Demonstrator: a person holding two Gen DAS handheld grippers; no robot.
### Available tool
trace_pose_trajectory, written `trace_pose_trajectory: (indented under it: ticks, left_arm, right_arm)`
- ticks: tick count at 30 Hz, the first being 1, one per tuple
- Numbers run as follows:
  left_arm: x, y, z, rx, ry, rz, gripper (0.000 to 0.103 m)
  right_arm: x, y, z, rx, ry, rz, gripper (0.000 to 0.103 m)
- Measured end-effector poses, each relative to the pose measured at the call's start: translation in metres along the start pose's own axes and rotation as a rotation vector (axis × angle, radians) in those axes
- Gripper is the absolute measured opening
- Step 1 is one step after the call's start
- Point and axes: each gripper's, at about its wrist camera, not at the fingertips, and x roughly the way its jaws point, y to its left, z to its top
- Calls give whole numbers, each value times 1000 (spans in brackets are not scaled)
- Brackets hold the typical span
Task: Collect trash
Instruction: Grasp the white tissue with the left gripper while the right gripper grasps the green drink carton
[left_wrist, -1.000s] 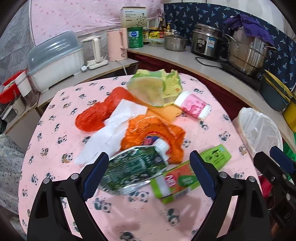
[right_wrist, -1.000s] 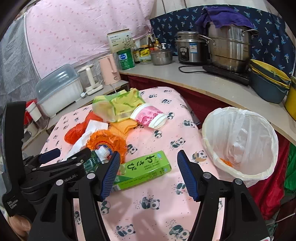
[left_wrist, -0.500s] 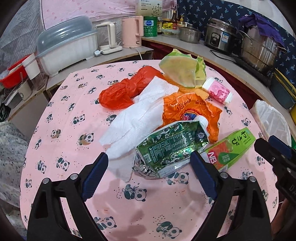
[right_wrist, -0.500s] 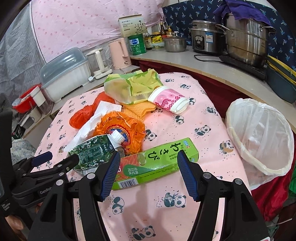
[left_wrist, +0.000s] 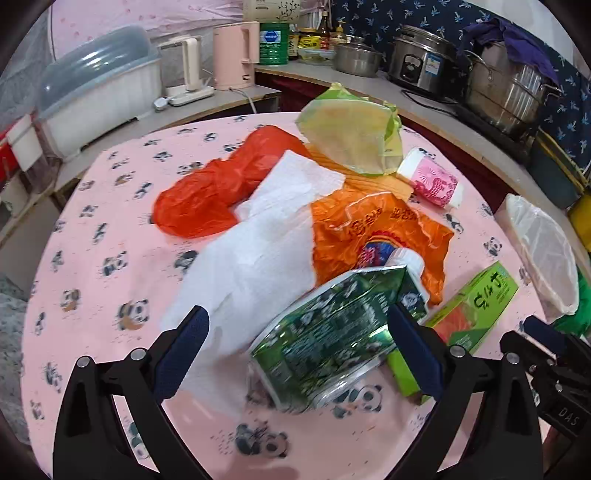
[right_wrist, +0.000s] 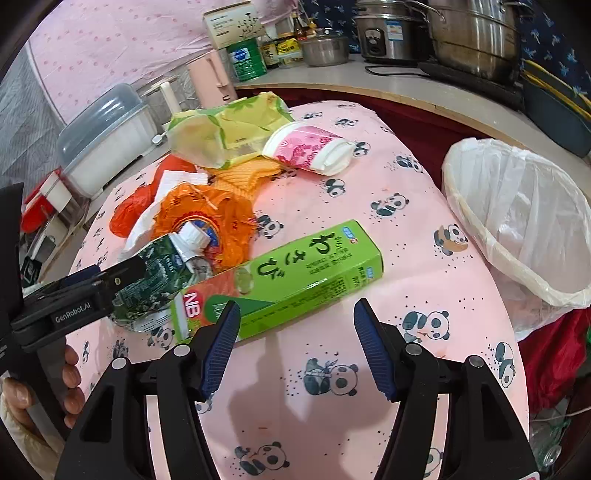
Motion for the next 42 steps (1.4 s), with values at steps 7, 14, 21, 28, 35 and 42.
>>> trace_pose_trajectory:
  ticks: [7,14,21,28,35,42]
  left_arm:
    - [21,-14,0,-2,53,-82,85]
    - [20,-25,-17,-19,97,-163,72]
    - [5,-46,-48,-18,126,-166,71]
    - [-7,-58,-60,-21,164,-191,63]
    - [-16,-48,-63,-51,154,-137,64]
    - [-25,-7,-56,-124,117,-74,69]
  right_arm:
    - [15,-19,12,71,20,36,62]
    - [29,-24,23,97,30,58,62]
    - [30,-24,26,90,28,55,62]
    - [15,-17,8,58,46,34,62]
    - [6,-6,-5,16,55,7,62]
    - [2,5,-10,-8,44,1,62]
